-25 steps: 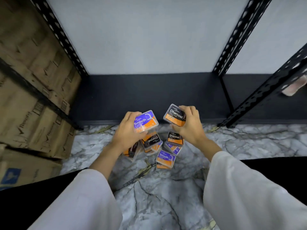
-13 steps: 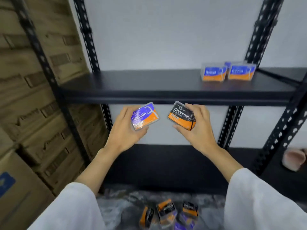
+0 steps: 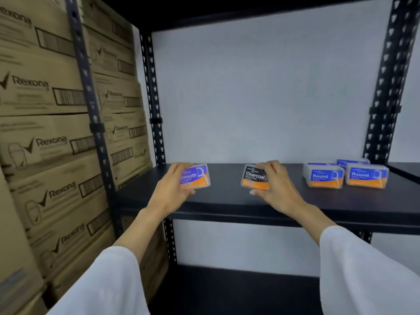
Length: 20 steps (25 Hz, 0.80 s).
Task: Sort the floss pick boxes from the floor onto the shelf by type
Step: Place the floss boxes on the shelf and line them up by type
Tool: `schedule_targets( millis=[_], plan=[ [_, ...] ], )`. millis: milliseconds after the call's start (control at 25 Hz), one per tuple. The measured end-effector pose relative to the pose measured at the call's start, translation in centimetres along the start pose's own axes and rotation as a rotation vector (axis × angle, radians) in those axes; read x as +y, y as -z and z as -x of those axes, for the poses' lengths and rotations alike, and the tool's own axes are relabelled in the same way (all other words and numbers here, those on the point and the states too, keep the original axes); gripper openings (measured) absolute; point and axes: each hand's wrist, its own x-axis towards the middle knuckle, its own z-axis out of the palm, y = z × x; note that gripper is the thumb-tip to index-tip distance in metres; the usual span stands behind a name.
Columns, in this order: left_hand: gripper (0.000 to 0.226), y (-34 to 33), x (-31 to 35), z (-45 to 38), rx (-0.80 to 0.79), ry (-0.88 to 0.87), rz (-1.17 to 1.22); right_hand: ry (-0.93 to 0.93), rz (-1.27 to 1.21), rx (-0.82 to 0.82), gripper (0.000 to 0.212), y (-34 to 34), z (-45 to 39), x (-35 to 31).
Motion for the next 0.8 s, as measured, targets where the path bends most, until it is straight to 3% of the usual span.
schedule_targets(
  millis=[200, 440, 800],
  plan=[
    [0.071, -2.2, -3.6, -3.3, -0.142, 0.064, 0.041, -0.019, 0.045, -0.063, 0.072, -2.2, -2.2, 2.5],
    [0.067, -3.9, -5.0, -5.0, -0.167, 0.067, 0.172, -0.025, -0.032, -0.130, 0.058, -2.8, -3.5, 3.6],
    [0.061, -4.5, -6.6, -7.9, -0.232, 0.096, 0.165, -0.108, 0.222, -0.076, 0.057, -3.9, -7.6, 5.5]
  ],
)
